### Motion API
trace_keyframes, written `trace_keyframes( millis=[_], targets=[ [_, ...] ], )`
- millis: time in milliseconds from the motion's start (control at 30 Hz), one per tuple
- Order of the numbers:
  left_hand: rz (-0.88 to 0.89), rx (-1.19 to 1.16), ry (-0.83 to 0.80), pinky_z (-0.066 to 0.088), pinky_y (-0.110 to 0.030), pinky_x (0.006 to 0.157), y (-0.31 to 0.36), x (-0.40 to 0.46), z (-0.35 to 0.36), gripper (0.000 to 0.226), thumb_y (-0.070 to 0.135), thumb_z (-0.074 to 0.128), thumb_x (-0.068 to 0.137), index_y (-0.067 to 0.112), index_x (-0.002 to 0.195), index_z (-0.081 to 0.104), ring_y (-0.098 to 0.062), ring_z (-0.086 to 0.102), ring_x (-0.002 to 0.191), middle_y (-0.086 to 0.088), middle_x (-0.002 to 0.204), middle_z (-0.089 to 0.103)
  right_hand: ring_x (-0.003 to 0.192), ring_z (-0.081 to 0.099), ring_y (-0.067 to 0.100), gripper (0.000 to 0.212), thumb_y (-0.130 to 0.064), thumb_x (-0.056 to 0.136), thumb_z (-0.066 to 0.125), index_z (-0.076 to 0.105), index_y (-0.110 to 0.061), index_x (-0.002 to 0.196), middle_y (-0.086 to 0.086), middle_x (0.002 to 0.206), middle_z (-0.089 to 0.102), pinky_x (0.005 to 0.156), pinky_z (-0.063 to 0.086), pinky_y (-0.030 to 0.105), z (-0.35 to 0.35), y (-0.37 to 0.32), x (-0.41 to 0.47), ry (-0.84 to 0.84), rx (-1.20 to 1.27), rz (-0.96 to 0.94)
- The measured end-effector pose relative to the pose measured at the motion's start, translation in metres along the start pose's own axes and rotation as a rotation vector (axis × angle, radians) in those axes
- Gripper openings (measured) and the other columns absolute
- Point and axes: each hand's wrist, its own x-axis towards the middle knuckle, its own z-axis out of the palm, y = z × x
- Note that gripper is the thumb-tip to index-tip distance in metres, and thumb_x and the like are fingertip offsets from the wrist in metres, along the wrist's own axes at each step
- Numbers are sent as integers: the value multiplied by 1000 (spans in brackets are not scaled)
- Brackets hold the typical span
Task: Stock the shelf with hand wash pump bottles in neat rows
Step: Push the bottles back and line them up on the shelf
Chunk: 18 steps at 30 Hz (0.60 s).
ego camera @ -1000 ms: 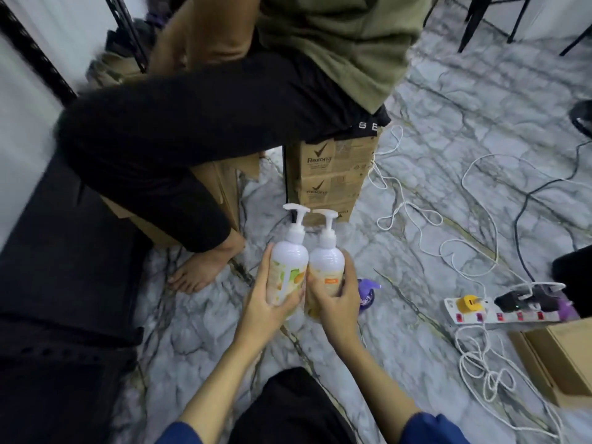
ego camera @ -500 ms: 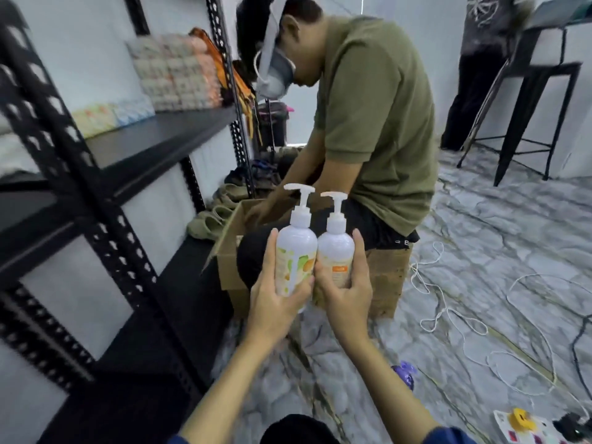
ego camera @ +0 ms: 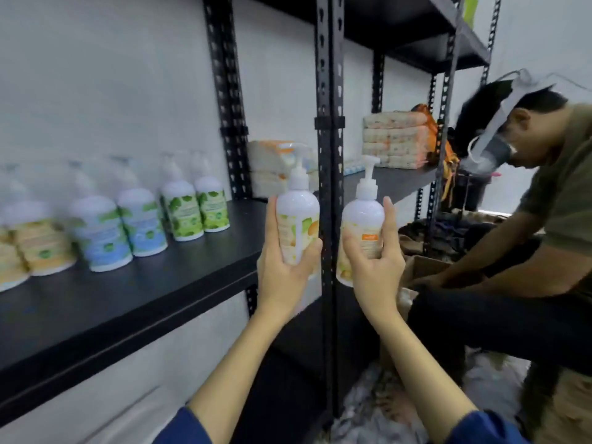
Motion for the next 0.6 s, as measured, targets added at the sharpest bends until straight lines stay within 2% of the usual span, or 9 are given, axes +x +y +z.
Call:
trace_keyframes(
  millis=[33, 100, 200, 233, 300, 367, 500, 600],
  targets=[
    [-5, 38, 54, 48, -24, 96, 3, 2, -16, 81, 45, 67, 74, 66, 129, 11, 4, 56, 111, 31, 127, 51, 103, 43, -28, 67, -18, 88, 67, 32, -24, 145, -38, 120, 35, 83, 35, -1, 14, -4, 0, -40, 21, 1],
    [-13, 117, 163, 49, -32, 97, 7, 1, -48, 83, 39, 68, 78, 62, 134, 11, 0, 58, 109, 18, 130, 54, 102, 50, -18, 67, -22, 88, 67, 33, -28, 145, -41, 116, 38, 83, 39, 5, 43, -17, -6, -114, 50, -3],
    [-23, 232, 288, 50, -33, 95, 14, -8, -97, 85, 31, 69, 84, 61, 136, 9, 7, 58, 103, 18, 126, 55, 102, 54, -8, 66, -26, 86, 67, 33, -36, 142, -43, 109, 42, 86, 41, 10, 88, -34, -23, -215, 96, 12],
    [-32, 276, 322, 49, -34, 96, 16, -11, -115, 85, 33, 69, 83, 64, 134, 8, 5, 58, 104, 17, 128, 54, 104, 56, -2, 67, -32, 85, 67, 33, -38, 142, -37, 110, 48, 89, 44, 15, 103, -41, -30, -240, 123, 21],
    [-44, 355, 390, 48, -36, 98, 23, -17, -150, 85, 44, 67, 79, 70, 131, 6, -5, 56, 112, 12, 138, 50, 105, 60, 11, 69, -43, 81, 64, 33, -42, 142, -17, 115, 58, 92, 50, 34, 133, -54, -44, -275, 192, 41],
    [-36, 421, 470, 47, -40, 99, 30, -21, -183, 84, 51, 64, 74, 70, 132, 6, -8, 54, 118, 11, 143, 45, 103, 61, 13, 67, -43, 80, 65, 34, -42, 141, -8, 117, 60, 91, 52, 40, 164, -65, -57, -327, 250, 49],
    [-33, 542, 625, 47, -46, 98, 43, -21, -236, 86, 37, 67, 84, 49, 146, 8, -13, 51, 119, 11, 147, 38, 111, 57, 14, 66, -40, 82, 64, 34, -38, 140, -6, 129, 56, 95, 50, 37, 223, -91, -78, -459, 349, 43],
    [-18, 626, 683, 41, -48, 103, 49, -15, -267, 88, 45, 62, 81, 45, 147, 5, -13, 42, 132, 13, 153, 27, 115, 50, 8, 65, -28, 87, 65, 33, -28, 143, -12, 134, 46, 94, 43, 22, 258, -103, -91, -602, 414, 41]
  ],
)
